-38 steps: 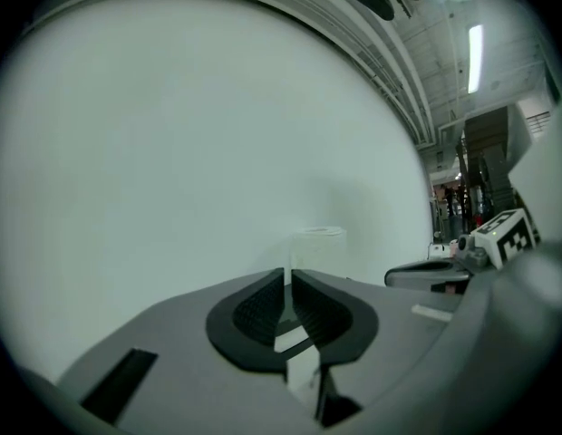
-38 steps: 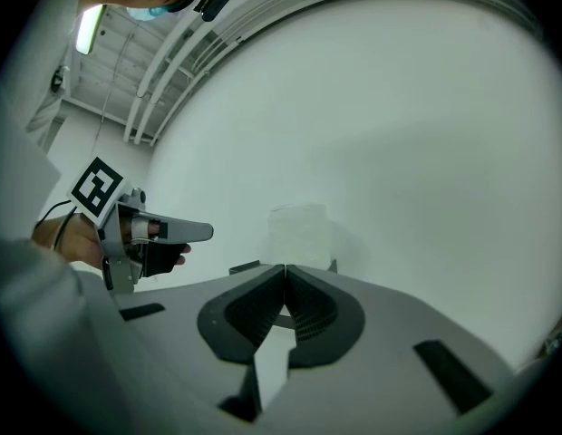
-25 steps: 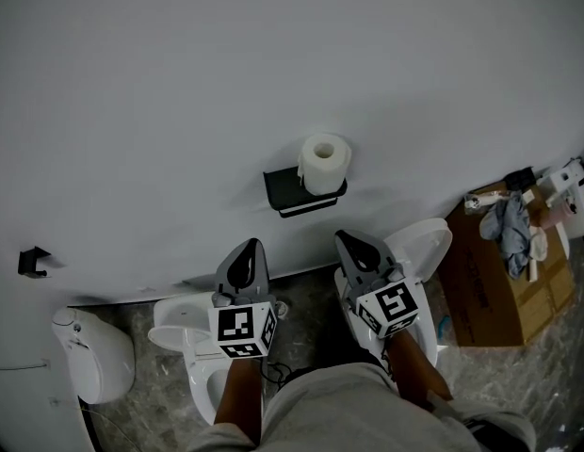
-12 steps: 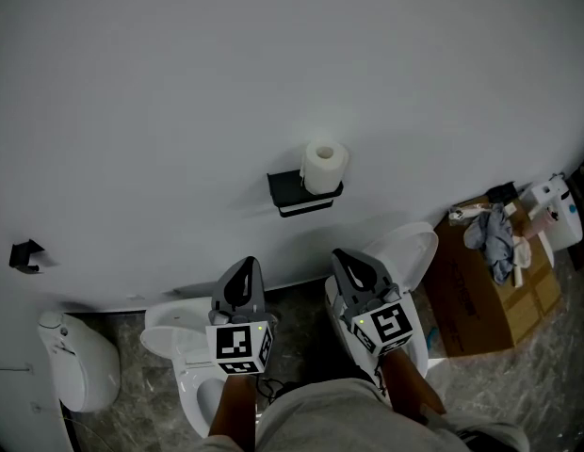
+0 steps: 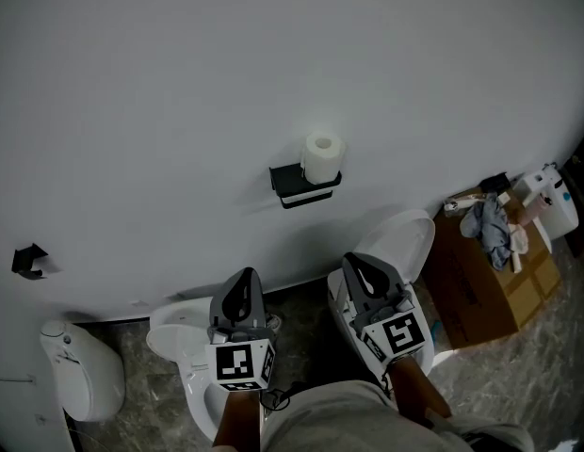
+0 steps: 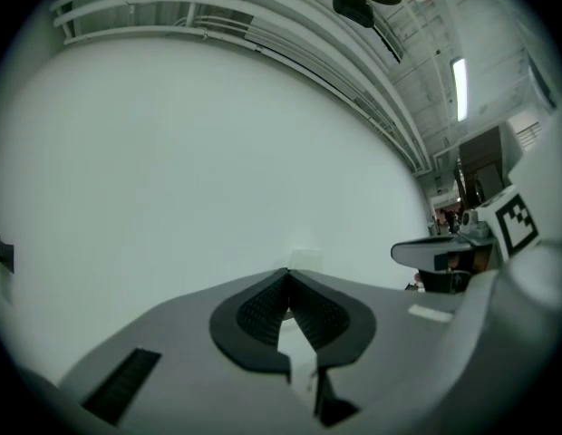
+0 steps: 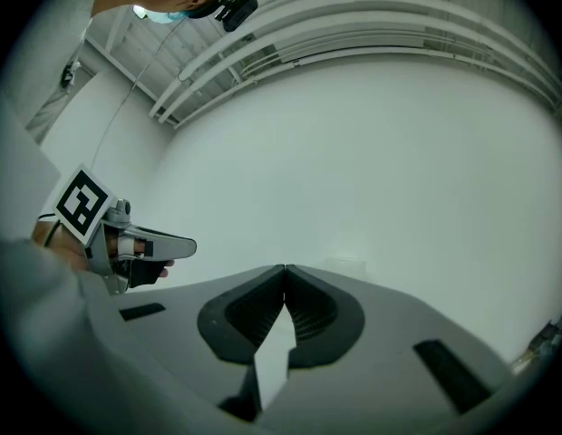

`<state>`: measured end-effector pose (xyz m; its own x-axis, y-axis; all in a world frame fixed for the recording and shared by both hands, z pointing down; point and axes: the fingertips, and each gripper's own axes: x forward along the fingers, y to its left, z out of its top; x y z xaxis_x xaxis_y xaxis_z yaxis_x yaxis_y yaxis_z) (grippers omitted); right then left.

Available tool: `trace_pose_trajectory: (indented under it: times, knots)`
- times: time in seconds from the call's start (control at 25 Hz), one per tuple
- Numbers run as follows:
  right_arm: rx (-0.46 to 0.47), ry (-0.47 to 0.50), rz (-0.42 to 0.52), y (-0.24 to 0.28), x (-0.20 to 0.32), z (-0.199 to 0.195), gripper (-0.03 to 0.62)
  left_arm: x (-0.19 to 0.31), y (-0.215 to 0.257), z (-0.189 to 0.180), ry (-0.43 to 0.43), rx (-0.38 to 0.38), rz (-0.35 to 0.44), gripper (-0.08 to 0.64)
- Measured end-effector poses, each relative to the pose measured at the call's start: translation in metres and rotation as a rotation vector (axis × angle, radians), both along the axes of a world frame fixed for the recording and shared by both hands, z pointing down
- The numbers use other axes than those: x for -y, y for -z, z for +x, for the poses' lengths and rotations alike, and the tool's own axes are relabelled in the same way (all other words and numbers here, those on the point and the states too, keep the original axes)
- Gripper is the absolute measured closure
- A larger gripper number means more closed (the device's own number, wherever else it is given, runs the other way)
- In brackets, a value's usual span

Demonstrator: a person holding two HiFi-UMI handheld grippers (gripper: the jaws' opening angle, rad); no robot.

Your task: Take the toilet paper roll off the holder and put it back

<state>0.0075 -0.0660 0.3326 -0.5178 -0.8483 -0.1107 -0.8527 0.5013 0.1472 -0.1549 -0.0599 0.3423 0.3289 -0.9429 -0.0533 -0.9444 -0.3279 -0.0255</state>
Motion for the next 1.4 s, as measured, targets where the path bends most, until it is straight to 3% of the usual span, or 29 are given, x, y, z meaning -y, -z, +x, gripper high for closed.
trace_pose_trajectory:
  times: [1.4]
  knots:
    - [-0.009, -0.057, 0.041, 0.013, -0.031, 0.015, 0.588, -0.021, 0.007, 0.010, -0.043, -0.012, 0.033, 0.549]
